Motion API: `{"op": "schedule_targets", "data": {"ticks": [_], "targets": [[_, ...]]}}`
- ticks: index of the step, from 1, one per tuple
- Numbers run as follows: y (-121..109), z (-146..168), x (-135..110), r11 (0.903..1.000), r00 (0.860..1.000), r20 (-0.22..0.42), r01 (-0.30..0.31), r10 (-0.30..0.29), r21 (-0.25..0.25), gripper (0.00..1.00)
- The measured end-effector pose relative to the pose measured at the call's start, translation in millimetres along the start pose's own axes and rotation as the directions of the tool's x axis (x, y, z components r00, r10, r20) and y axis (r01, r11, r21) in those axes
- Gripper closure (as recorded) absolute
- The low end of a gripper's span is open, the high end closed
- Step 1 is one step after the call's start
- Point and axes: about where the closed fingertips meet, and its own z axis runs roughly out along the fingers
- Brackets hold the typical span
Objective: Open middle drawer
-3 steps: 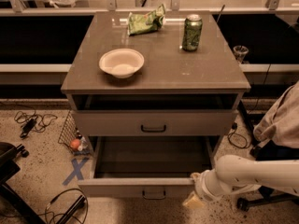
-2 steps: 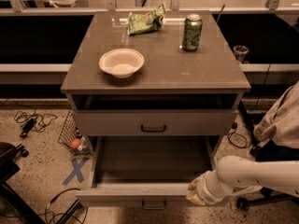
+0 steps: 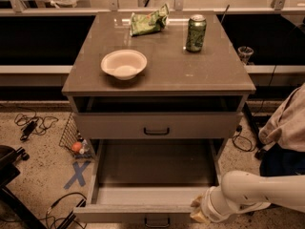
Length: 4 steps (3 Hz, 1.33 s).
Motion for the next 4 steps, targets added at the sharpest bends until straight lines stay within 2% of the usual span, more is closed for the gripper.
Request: {"op": "schedule_targets", "data": {"ticks": [1,2,4], "targets": [[27.9,-2.3,7.1,0.9983,0.999,-0.011,0.042,-0.043,-0.04,0.75],[28.0,-2.1,7.1,0.9983,0.999,-0.011,0.042,-0.043,-0.041,0.44],[29.3,-1.1,7.2,0.9981,0.999,-0.011,0.043,-0.043,-0.044,0.0]]}}
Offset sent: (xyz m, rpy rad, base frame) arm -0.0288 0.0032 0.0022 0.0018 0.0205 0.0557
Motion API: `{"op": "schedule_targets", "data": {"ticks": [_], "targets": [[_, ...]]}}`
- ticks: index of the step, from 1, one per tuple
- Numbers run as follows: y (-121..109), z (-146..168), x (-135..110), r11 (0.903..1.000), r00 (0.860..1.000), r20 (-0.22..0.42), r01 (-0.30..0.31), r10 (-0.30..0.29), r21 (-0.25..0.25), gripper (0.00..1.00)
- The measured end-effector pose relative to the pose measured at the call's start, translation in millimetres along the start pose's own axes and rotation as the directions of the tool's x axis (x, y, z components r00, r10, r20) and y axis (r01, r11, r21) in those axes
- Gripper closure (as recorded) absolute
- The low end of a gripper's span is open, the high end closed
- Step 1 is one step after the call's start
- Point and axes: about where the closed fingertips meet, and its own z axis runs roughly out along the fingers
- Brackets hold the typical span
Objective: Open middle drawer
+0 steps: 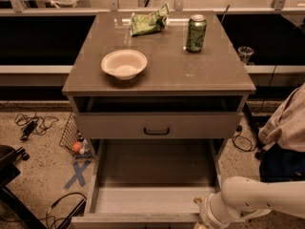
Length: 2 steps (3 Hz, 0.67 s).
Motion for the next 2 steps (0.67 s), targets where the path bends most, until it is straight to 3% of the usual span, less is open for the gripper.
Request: {"op": "schedule_targets", "data": {"ticks": [1,2], "targets": [[0.5,-9.0,-4.0,0.9999,1.0,-0.017,-0.001,0.002,0.017,0.0],[10.6,-35.2,6.8,0.9984,0.992,-0.127,0.021,-0.014,0.052,0.18]]}}
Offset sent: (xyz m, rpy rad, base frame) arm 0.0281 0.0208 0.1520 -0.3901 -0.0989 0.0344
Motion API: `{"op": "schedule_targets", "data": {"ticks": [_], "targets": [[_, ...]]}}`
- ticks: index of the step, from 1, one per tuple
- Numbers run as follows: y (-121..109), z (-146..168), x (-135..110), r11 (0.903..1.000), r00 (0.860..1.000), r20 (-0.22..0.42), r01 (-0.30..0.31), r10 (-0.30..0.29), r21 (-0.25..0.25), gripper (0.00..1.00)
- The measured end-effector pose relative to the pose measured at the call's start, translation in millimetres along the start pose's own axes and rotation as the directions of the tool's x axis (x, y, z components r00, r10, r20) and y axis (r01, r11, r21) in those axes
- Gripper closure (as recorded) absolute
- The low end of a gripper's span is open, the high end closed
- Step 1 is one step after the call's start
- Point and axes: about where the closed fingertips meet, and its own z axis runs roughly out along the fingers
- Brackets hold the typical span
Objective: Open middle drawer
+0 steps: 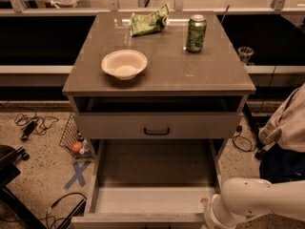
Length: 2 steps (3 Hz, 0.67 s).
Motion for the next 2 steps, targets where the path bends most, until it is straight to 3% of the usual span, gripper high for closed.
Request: {"op": "schedule_targets", "data": {"ticks": [1,2], "targets": [[-15.5,-40.4,-17.6,0.9951,0.991,-0.11,0.079,-0.072,0.06,0.41],[-54.7,-67.6,-52.4,0.9902,0.988,-0.139,0.089,-0.074,0.108,0.64]]}}
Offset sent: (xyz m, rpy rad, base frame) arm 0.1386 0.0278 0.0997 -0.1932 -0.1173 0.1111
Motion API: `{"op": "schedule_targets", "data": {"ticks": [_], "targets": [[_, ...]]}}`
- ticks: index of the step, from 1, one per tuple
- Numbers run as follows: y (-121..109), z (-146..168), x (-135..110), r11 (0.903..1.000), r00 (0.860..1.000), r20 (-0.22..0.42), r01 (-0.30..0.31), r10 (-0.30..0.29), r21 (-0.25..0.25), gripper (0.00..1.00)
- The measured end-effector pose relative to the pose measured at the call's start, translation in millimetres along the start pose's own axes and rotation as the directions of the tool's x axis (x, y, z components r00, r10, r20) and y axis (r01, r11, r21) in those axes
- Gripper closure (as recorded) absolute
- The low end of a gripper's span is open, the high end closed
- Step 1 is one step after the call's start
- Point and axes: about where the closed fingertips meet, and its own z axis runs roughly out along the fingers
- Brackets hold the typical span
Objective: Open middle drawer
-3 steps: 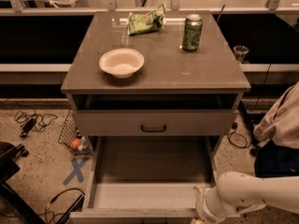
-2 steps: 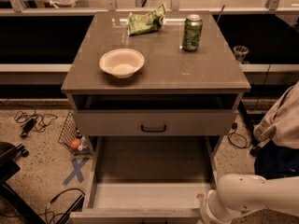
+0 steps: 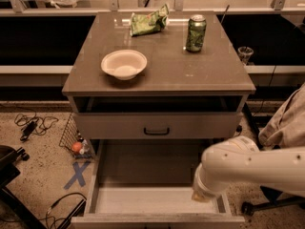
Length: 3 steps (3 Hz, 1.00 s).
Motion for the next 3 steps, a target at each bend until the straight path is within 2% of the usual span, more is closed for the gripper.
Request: {"op": "schedule_targets", "data": {"ticks": [1,2,3], "targets": [[-43.6,5.6,-9.4,0.9997,0.999,0.041,-0.023,0.023,0.007,0.88],[-52.9,41.0,-0.6,0.9989,0.993,0.116,-0.036,0.039,-0.03,1.0],[-49.5,91.2,27.3,0.9957,0.976,0.201,-0.067,0.079,-0.063,1.0]]}}
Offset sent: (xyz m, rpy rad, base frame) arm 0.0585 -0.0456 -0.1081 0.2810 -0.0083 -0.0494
